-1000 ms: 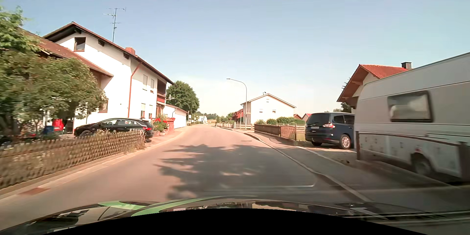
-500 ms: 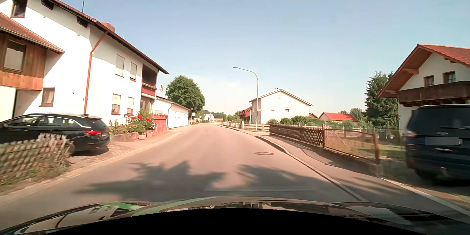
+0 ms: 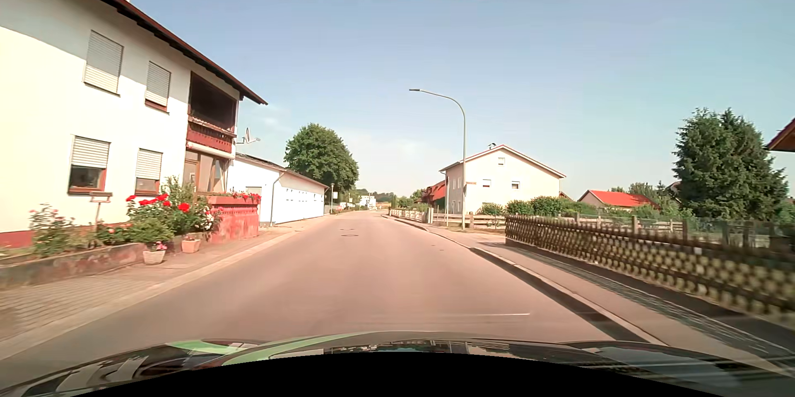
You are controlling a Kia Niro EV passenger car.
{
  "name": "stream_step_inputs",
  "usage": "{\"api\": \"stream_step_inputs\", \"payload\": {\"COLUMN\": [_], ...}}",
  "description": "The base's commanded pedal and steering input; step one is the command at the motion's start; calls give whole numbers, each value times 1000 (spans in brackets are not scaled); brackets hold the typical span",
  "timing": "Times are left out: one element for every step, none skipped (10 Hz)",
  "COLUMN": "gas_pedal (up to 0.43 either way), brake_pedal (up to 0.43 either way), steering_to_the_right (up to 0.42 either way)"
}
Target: Follow the waypoints while adhering to traffic rules and regulations
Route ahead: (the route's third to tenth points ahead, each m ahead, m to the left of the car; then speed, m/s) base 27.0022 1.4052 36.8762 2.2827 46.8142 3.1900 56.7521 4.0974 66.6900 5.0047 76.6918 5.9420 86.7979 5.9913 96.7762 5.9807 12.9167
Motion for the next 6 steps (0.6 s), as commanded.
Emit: {"api": "stream_step_inputs", "payload": {"gas_pedal": [98, 98, 98, 98, 98, 98], "brake_pedal": [0, 0, 0, 0, 0, 0], "steering_to_the_right": [-30, -29, -26, -24, -22, -19]}}
